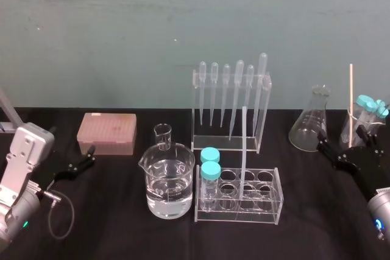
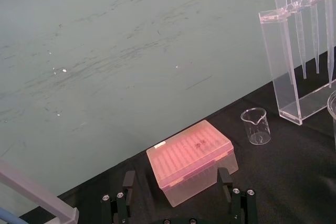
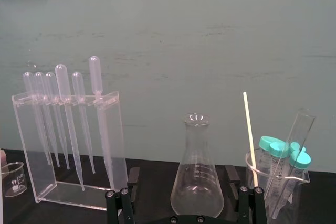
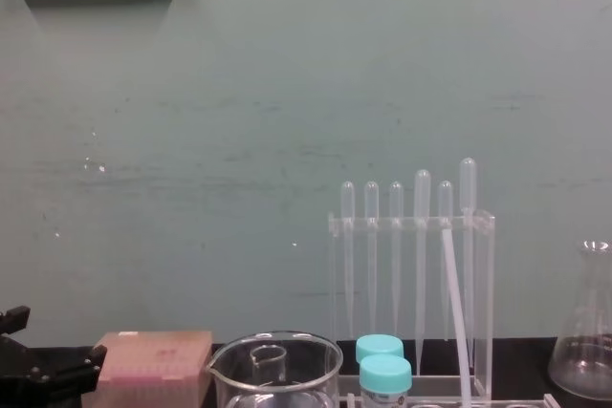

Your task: Pick up the stirring rod with one hand, then place it down.

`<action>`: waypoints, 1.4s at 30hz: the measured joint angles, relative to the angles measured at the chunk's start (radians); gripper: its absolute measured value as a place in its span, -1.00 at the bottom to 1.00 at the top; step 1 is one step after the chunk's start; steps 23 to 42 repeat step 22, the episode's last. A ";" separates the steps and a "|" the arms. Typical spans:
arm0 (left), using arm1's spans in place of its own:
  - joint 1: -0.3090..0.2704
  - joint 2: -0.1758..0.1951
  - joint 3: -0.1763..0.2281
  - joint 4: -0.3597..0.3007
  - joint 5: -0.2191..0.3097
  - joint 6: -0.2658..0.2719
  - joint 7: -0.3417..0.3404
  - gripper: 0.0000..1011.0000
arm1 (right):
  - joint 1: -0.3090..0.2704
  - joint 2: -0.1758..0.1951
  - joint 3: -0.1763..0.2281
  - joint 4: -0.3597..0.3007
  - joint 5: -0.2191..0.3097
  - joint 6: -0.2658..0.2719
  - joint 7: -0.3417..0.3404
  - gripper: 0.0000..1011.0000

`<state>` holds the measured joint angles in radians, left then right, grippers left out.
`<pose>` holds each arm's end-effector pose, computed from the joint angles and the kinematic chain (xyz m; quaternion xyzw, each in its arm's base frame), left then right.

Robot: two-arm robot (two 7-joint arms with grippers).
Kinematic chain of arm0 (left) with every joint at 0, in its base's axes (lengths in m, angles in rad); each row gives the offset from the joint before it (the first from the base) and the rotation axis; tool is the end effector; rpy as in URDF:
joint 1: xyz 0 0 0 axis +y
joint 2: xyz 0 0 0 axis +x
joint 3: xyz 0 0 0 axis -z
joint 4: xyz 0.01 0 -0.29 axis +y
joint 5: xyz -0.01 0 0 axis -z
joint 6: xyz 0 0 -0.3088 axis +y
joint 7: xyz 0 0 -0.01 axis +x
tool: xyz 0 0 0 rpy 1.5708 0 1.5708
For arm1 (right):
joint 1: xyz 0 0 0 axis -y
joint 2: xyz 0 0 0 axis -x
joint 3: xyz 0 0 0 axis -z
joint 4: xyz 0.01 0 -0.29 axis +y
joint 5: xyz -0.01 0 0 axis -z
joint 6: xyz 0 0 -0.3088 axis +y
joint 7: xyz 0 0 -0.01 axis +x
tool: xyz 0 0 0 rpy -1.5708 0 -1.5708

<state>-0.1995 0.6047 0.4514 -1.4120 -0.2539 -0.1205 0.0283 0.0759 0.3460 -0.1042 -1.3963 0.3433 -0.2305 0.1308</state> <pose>0.3581 0.0827 -0.3023 0.1415 -0.1325 0.5799 0.7913 0.3458 -0.0889 -0.3179 0.0320 -0.0431 -0.6434 0.7636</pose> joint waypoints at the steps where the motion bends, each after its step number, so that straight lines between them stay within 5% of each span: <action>1: 0.000 0.000 0.000 0.000 0.000 0.000 0.000 0.98 | 0.000 0.000 0.000 0.000 0.000 0.000 0.000 0.98; 42: 0.000 0.000 0.000 0.000 0.000 0.000 0.000 0.98 | -0.002 0.001 0.000 -0.004 0.002 -0.001 0.002 0.98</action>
